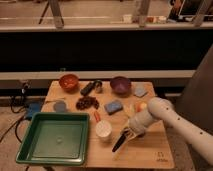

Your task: Wipe table surface with brush

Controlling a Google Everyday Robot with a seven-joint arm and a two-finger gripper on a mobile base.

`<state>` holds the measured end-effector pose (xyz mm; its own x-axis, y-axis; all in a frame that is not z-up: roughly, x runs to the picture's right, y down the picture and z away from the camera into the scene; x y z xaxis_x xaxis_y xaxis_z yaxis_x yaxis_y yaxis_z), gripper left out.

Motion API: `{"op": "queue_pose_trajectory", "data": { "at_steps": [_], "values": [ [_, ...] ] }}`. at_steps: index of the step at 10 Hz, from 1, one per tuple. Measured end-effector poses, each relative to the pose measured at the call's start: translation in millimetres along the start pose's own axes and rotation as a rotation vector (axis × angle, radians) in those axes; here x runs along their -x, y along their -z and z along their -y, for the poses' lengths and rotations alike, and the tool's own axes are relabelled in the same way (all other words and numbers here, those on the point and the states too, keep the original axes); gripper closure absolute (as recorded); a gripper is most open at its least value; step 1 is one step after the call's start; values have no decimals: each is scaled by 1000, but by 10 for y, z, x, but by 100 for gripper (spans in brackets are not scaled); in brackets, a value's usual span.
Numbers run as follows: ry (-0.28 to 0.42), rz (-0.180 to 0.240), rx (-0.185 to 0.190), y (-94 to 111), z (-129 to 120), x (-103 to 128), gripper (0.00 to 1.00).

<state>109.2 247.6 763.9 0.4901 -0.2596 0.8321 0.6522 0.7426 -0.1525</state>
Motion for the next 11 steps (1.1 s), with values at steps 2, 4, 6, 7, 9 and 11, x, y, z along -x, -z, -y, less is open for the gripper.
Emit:
{"op": "queue_pose_trajectory", "data": {
  "at_steps": [2,4,6,7,9,11],
  "values": [
    [-56,-17,-5,63,-113,-32,100],
    [-96,-29,-1,118,-259,8,100],
    [-118,-40,2,194,-412,118,100],
    [-122,-40,11,211,-482,196,100],
    [-127,-30,31,213,-602,335,100],
    [-132,8,55,90,-718,469,100]
  ]
}}
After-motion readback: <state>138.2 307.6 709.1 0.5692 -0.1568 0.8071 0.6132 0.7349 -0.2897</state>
